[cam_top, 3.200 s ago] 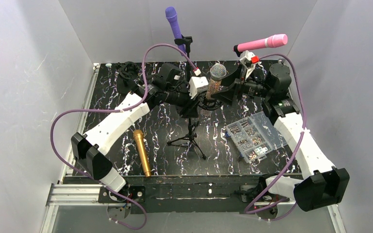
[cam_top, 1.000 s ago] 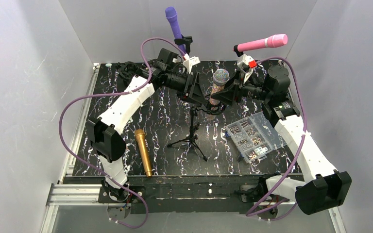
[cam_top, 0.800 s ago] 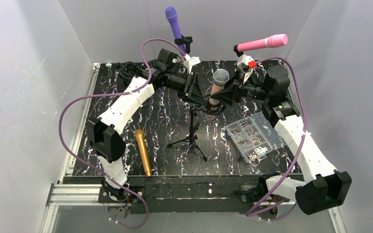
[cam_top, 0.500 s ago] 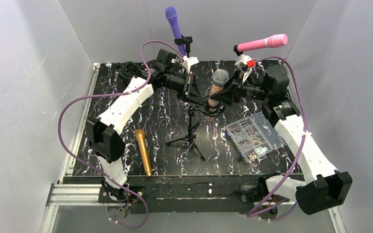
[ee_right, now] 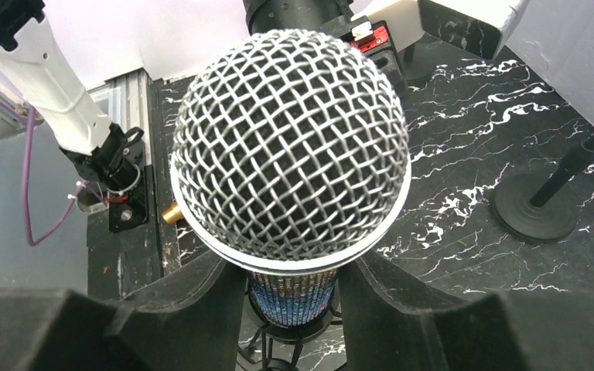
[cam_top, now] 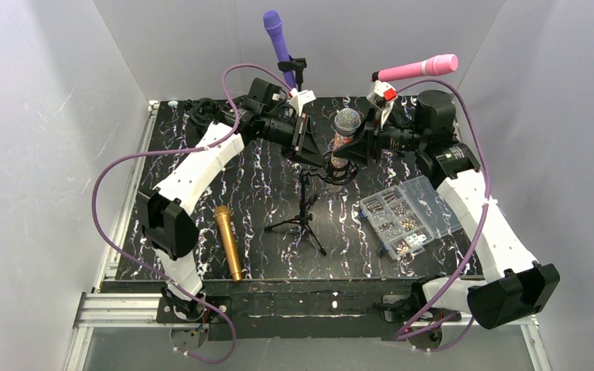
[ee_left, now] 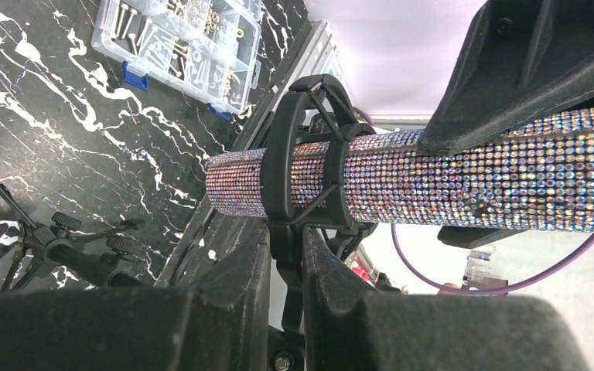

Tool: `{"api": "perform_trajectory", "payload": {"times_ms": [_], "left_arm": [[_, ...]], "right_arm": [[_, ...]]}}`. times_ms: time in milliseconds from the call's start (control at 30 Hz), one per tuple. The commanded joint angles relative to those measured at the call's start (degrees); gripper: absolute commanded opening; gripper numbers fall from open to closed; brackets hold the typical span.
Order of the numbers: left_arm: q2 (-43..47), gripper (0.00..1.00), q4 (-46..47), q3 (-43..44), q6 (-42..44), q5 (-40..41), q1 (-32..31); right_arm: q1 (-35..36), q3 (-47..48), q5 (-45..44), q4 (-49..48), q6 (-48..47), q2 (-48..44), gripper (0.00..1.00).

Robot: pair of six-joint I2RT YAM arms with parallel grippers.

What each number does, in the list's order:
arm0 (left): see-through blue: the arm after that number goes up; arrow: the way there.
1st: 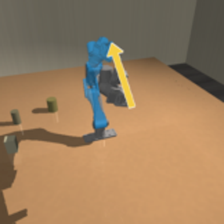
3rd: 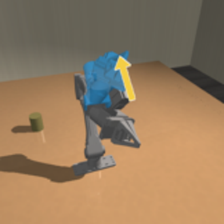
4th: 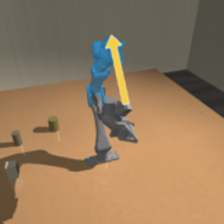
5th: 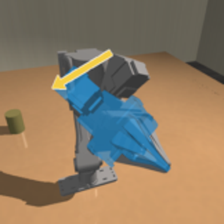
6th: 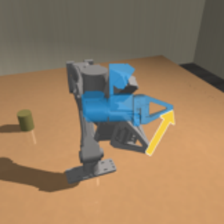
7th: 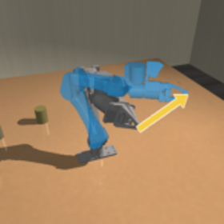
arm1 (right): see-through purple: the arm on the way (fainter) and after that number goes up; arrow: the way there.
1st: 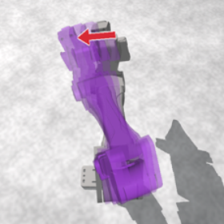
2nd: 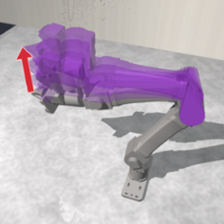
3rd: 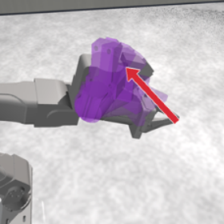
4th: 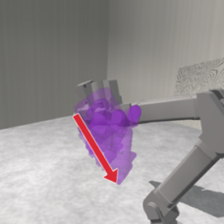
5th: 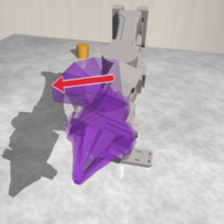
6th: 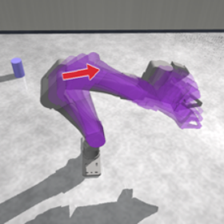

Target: Remove the microphone from the stand

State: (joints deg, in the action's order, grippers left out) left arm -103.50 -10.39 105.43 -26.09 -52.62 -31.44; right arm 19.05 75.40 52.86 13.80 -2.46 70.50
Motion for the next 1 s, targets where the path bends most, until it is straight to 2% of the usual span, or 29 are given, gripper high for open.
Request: {"api": "perform_trajectory", "payload": {"times_ms": [0,333,433,600,733,833,900,967], "left_arm": [[0.0,0.00,-4.3,-0.6,5.7,3.6,-0.2],[-0.1,0.00,-5.2,-0.7,5.0,11.5,-1.4],[-0.4,0.00,-5.8,-0.6,5.6,13.1,-2.1],[-0.6,0.00,-6.1,-0.6,6.1,13.1,-2.4],[-0.2,0.00,-6.6,-0.6,6.8,12.2,-2.4],[-0.2,0.00,-7.1,-0.5,7.7,11.6,-2.4],[-0.5,0.00,-7.7,-0.3,8.1,11.9,-2.4],[-0.7,0.00,-7.8,0.7,7.9,12.4,-2.4]], "right_arm": [[-0.3,6.3,0.0,-0.4,-6.1,-0.2,0.01],[1.1,6.4,-22.7,-1.7,2.0,-1.5,0.01],[1.3,6.8,-25.3,-1.0,4.8,-2.1,0.01],[1.3,8.2,-17.2,-0.4,2.7,-3.1,0.01],[1.3,11.2,-6.5,3.6,-5.8,-2.6,0.01],[0.1,17.1,2.9,11.7,-16.4,-0.1,0.01],[-0.2,19.6,3.9,13.7,-17.9,1.2,0.01],[-0.2,16.9,-0.6,10.5,-14.9,0.7,0.01]]}}
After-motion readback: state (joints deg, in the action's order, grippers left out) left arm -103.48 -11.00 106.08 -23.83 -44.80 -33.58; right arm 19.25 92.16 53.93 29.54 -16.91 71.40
